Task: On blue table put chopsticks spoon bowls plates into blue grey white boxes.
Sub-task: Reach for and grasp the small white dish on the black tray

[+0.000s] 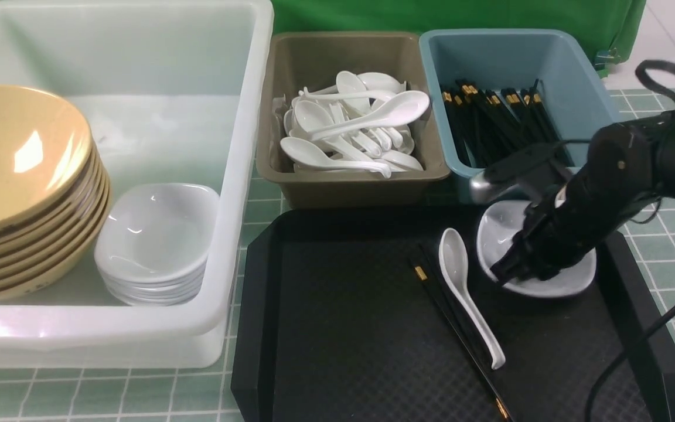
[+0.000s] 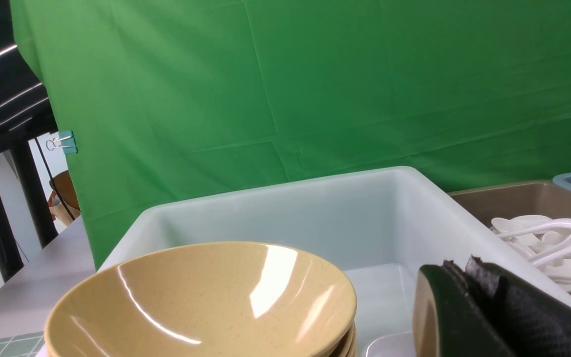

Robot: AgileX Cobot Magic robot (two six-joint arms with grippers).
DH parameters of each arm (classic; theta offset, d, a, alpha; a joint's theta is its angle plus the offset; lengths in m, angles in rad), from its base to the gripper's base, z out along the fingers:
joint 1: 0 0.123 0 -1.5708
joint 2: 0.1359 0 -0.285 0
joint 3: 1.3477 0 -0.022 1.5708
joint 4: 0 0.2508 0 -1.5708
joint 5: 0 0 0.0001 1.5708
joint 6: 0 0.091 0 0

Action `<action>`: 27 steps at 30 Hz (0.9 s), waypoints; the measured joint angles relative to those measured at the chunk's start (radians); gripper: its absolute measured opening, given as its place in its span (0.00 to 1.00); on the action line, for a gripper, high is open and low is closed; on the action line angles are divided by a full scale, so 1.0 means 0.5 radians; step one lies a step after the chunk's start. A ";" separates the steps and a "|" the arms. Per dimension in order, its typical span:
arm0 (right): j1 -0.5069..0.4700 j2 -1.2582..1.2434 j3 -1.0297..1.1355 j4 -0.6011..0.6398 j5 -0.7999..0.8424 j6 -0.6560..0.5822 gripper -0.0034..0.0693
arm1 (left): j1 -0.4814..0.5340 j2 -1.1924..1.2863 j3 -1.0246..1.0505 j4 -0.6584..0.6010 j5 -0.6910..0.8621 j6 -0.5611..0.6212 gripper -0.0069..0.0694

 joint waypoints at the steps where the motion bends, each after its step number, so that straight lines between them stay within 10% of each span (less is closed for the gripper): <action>1: 0.037 -0.011 0.002 0.090 0.083 -0.082 0.19 | 0.000 0.000 0.000 0.000 0.000 0.000 0.10; 8: 0.039 -0.264 0.016 0.187 0.184 -0.181 0.22 | 0.000 0.000 0.000 0.018 0.000 0.000 0.10; 20: -0.444 -0.209 0.139 0.287 0.118 -0.058 0.56 | 0.000 0.000 0.000 0.029 0.000 0.000 0.10; 27: -0.421 -0.082 0.181 0.458 0.073 -0.102 0.49 | 0.000 0.000 0.000 0.030 0.000 0.000 0.10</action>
